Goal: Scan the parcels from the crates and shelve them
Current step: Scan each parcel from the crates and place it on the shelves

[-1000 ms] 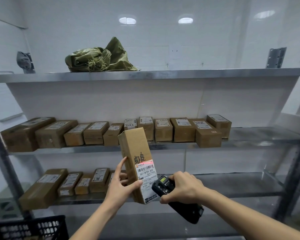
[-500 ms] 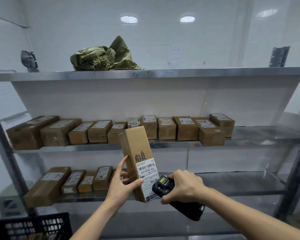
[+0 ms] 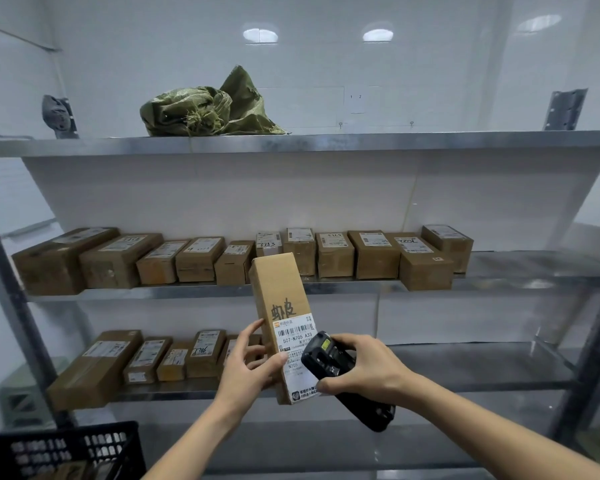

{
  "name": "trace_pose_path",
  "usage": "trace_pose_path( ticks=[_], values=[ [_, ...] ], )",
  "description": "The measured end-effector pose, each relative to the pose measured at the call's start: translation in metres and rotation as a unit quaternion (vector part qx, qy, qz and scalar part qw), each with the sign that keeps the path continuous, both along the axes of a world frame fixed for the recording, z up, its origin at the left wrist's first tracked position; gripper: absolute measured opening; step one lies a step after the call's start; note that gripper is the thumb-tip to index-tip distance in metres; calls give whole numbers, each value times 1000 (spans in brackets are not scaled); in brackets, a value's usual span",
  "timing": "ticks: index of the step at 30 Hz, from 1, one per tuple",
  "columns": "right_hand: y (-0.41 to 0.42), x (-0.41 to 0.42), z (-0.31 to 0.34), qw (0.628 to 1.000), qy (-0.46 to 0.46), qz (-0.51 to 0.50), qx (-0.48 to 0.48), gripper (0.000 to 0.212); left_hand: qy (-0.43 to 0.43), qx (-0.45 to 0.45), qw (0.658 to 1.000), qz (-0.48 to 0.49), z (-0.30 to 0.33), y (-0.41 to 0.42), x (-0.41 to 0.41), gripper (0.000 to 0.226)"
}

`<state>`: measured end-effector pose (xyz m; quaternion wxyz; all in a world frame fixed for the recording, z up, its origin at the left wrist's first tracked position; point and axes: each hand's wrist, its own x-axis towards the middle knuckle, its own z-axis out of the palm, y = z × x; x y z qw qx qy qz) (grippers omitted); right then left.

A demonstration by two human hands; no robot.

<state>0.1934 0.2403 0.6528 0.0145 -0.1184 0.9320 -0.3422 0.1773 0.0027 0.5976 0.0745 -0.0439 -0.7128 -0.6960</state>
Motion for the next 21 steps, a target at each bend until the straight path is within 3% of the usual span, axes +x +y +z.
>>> trace_pose_path(
  ticks=[9, 13, 16, 21],
  values=[
    [4, -1, -14, 994, -27, 69, -84, 63, -39, 52, 998, -2, -22, 5, 1, 41],
    [7, -2, -30, 992, -44, 81, -89, 64, -88, 63, 993, -56, -39, 1, 4, 73],
    [10, -4, -45, 990, -59, 92, -91, 65, -117, 59, 986, -102, -49, -1, 12, 71],
    [11, -10, -69, 987, -73, 100, -98, 64, -151, 35, 977, -150, -67, -7, 16, 92]
  ],
)
